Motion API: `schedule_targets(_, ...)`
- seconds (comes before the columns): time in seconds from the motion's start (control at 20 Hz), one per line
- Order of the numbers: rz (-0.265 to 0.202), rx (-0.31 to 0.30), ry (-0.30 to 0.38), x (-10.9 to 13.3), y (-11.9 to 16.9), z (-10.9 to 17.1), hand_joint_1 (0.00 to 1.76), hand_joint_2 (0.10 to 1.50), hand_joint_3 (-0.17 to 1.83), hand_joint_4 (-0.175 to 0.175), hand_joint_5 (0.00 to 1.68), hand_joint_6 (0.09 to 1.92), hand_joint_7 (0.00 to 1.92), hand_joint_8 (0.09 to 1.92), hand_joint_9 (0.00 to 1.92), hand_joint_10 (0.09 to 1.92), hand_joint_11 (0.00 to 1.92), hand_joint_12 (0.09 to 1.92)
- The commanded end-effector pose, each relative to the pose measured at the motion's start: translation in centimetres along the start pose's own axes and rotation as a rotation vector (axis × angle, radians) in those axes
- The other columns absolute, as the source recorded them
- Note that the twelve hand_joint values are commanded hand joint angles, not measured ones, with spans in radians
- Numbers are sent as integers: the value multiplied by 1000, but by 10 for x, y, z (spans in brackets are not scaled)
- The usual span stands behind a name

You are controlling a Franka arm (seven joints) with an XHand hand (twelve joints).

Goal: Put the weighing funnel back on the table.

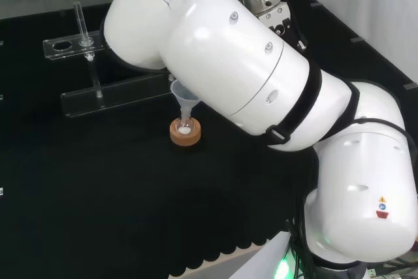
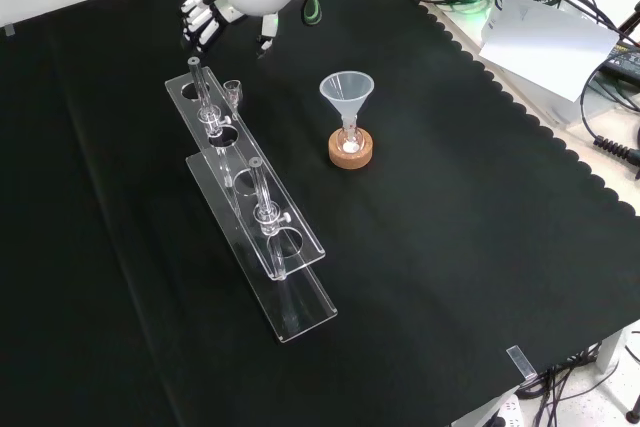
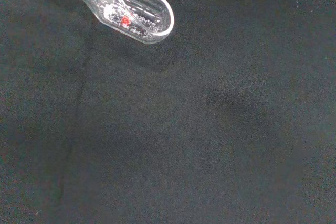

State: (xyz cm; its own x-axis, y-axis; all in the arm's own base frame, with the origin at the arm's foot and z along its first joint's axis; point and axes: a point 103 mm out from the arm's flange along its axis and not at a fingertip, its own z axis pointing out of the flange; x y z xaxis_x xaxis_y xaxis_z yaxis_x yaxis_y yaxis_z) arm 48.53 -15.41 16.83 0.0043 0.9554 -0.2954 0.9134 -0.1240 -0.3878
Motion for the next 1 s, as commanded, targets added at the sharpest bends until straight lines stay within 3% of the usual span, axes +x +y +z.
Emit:
schedule_targets(0.05, 21, -27, 31, 3, -41, -17, 828, 698, 601, -42, 398, 107, 94, 631, 199, 676, 0, 1253)
schedule_targets(1.0, 43, -96, 21, 33, -138, -58, 796, 710, 597, -44, 415, 87, 129, 653, 294, 688, 4, 1438)
